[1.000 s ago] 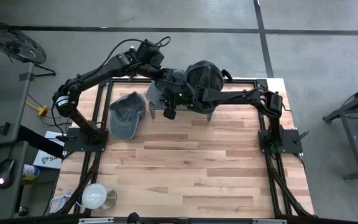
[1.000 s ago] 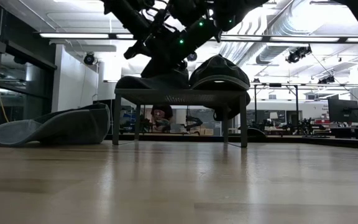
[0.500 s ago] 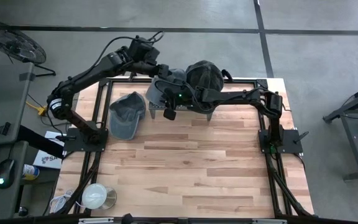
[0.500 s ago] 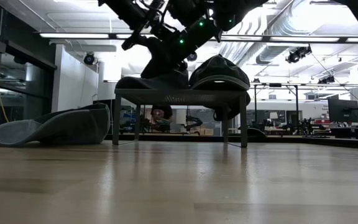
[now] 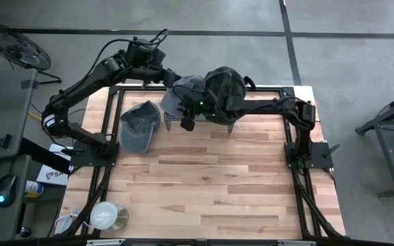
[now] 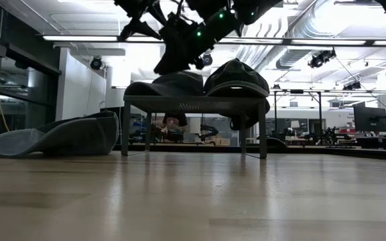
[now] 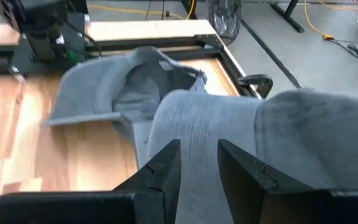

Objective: Pick & Place hat
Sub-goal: Stack the gray cap on top of the gray cap on the shelf

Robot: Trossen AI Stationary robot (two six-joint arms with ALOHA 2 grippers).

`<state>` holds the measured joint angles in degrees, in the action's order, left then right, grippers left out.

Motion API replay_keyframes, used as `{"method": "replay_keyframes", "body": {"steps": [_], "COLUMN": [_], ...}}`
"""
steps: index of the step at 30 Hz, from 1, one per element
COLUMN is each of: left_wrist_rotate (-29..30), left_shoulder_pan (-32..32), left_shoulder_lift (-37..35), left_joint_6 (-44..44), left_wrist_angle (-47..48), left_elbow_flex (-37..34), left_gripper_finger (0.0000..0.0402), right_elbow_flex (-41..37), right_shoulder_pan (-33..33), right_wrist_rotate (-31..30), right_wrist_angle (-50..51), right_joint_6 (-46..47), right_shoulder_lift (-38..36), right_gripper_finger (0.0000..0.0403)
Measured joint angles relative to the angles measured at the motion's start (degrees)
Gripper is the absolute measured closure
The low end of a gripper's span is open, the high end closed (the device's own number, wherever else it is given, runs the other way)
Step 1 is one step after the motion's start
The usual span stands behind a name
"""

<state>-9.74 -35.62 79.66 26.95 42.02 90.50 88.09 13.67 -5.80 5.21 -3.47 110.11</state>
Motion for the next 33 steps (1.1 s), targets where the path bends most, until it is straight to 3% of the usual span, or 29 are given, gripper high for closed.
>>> {"method": "replay_keyframes", "body": {"steps": [20,28,33], "left_wrist_rotate": [-1.49,-0.9,5.64], "left_shoulder_pan": [0.0,0.0,0.12], "left_shoulder_lift": [-0.45,-1.4,-4.3], "left_joint_6": [-7.44,-13.52,-13.71], "left_wrist_angle": [2.96,11.39,22.53], "left_elbow_flex": [0.0,-0.02,-0.02], "left_gripper_finger": [0.0207,0.0207,0.0207], "right_elbow_flex": [0.0,0.0,0.0], "right_shoulder_pan": [-0.68,-0.69,-0.7], "right_wrist_rotate": [-2.39,-1.55,-1.79], "right_wrist_angle": [2.66,5.4,10.52], "right_joint_6": [2.97,7.03,7.48], "right_shoulder_lift": [-9.53,-14.42,-18.86], "right_gripper_finger": [0.0304,0.0304,0.0304]}}
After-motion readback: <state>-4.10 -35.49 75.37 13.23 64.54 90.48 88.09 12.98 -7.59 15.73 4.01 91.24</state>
